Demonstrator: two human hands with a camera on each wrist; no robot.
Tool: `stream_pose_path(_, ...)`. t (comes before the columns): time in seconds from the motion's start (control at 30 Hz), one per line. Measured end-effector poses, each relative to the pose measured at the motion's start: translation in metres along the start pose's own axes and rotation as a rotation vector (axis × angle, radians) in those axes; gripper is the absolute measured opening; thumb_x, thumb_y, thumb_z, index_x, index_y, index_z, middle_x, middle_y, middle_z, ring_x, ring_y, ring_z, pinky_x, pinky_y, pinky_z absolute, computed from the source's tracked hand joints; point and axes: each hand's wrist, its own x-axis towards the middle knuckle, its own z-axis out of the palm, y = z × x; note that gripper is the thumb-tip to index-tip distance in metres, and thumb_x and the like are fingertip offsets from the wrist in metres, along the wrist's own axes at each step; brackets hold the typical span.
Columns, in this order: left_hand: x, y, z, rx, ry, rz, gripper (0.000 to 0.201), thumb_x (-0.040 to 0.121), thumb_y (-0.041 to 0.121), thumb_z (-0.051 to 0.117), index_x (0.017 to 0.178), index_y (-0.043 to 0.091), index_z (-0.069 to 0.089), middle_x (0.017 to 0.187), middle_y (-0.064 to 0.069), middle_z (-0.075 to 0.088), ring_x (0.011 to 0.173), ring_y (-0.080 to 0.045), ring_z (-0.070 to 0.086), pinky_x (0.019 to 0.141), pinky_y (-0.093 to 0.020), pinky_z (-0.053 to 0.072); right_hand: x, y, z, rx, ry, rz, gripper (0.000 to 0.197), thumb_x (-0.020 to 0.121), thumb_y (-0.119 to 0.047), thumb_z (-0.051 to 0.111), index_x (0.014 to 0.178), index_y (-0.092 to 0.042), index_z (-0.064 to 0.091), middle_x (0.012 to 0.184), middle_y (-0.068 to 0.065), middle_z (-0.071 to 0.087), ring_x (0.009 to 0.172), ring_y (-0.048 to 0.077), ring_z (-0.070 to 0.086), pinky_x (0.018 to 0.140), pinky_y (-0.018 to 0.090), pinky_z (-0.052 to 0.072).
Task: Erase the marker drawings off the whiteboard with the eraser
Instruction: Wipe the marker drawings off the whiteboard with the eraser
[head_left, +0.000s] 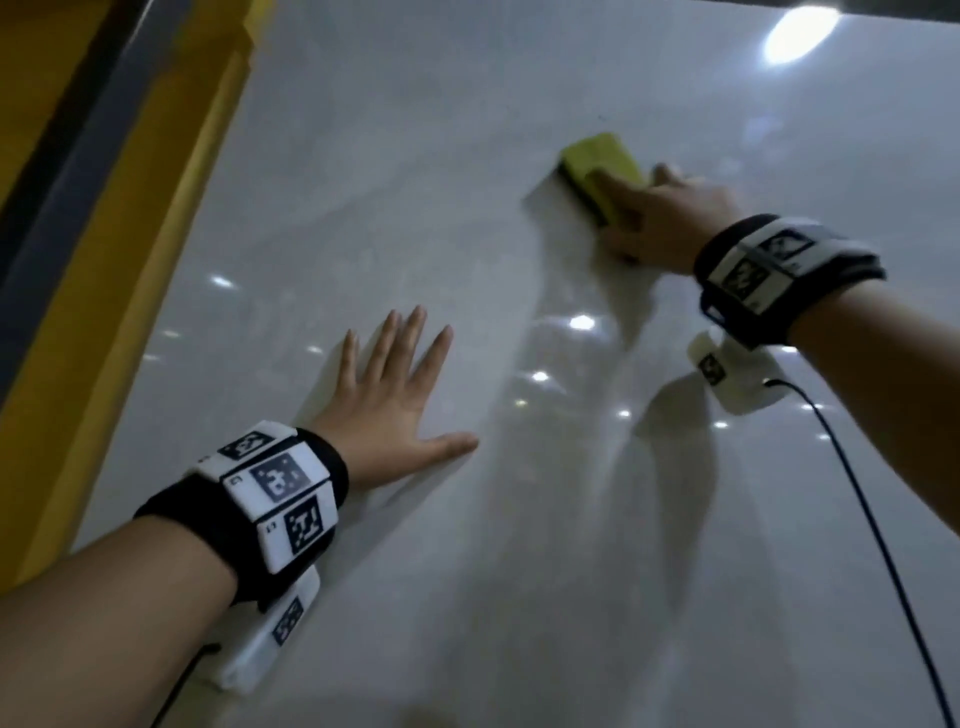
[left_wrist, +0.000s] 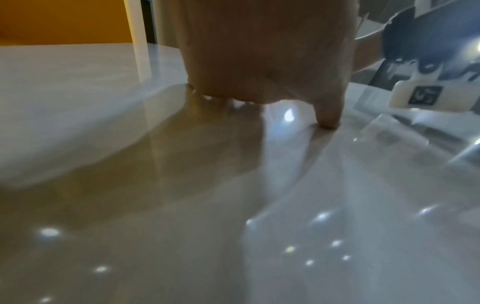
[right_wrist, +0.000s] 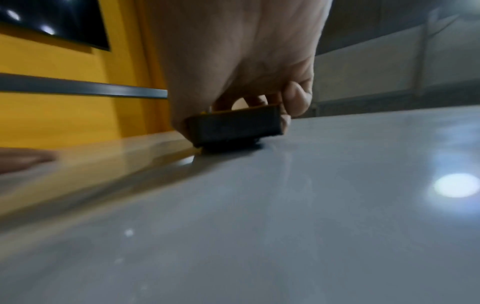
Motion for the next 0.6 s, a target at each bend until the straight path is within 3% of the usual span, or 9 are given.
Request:
stream_pose_path(0.07,-0.003,-0.006,0.003,0.004,-0.014,0.025,0.103,0.049,0.089,-0.001,0.125,0.035,-0.046,0.133,0.006,-0.055,0.122,-0.013,-0.052,0.106,-0.044,-0.028,0.002,0.014,-0.003,0.032,-0.002,0.148,0.066,0.093,-0.050,0.043,0.149,-0.036,0.013,0.135,0.024,0.037,0.118,0.044,0.045,0.091,0.042,0.039)
stream_pose_path(0.13,-0.002,-0.007,0.004,-0.001,-0.010,0.044,0.108,0.041,0.095,-0.011,0.124,0.035,-0.049,0.129,0.008,-0.059,0.118,-0.010,-0.056,0.100,-0.040,-0.035,-0.004,-0.002,-0.002,0.082,0.017,0.134,0.067,0.093,-0.048,0.045,0.150,-0.033,0.013,0.133,0.025,0.038,0.115,0.045,0.047,0.090,0.043,0.040)
stream_pose_path(0.2,-0.001,-0.006,0.003,0.000,0.003,0.049,0.108,0.039,0.095,-0.017,0.124,0.035,-0.048,0.130,0.007,-0.058,0.117,-0.010,-0.056,0.097,-0.037,-0.036,-0.026,-0.034,0.011,0.084,0.024,-0.018,0.070,0.091,-0.047,0.047,0.150,-0.031,0.014,0.129,0.024,0.040,0.110,0.042,0.049,0.082,0.041,0.041)
stream_pose_path(0.27,-0.002,-0.005,0.002,-0.013,-0.002,0.033,0.106,0.045,0.092,-0.006,0.125,0.035,-0.046,0.132,0.005,-0.055,0.120,-0.011,-0.052,0.103,-0.041,-0.032,-0.061,-0.060,0.030,0.061,0.037,-0.212,0.072,0.088,-0.050,0.052,0.149,-0.032,0.019,0.120,0.020,0.046,0.101,0.038,0.053,0.066,0.037,0.037)
stream_pose_path(0.33,-0.003,-0.003,-0.001,-0.016,-0.018,0.014,0.102,0.050,0.085,-0.001,0.126,0.033,-0.043,0.135,0.004,-0.052,0.124,-0.012,-0.048,0.108,-0.045,-0.026,-0.088,-0.059,0.035,0.075,0.082,-0.270,0.073,0.083,-0.051,0.060,0.146,-0.032,0.029,0.109,0.018,0.052,0.090,0.036,0.056,0.057,0.033,0.033)
stream_pose_path(0.4,-0.005,0.003,-0.004,-0.029,-0.030,-0.020,0.105,0.053,0.084,0.003,0.132,0.030,-0.040,0.141,0.002,-0.048,0.129,-0.015,-0.043,0.109,-0.047,-0.023,-0.093,-0.031,0.032,0.019,0.051,-0.216,0.074,0.085,-0.054,0.055,0.148,-0.037,0.020,0.114,0.016,0.048,0.095,0.036,0.055,0.060,0.034,0.033)
stream_pose_path(0.5,-0.007,0.025,-0.004,-0.047,-0.044,-0.059,0.103,0.075,0.080,0.024,0.141,0.024,-0.033,0.146,-0.002,-0.043,0.135,-0.021,-0.038,0.111,-0.050,-0.020,-0.091,0.015,0.024,0.034,0.005,-0.002,0.072,0.088,-0.057,0.045,0.148,-0.041,0.009,0.122,0.016,0.042,0.101,0.037,0.054,0.067,0.035,0.037)
stream_pose_path(0.6,-0.007,0.062,0.002,-0.038,-0.011,-0.002,0.104,0.070,0.078,0.020,0.140,0.024,-0.034,0.145,-0.004,-0.044,0.132,-0.020,-0.041,0.111,-0.053,-0.019,-0.103,0.003,0.032,0.120,-0.021,0.067,0.074,0.089,-0.057,0.046,0.149,-0.038,0.007,0.125,0.018,0.041,0.101,0.039,0.056,0.072,0.037,0.042)
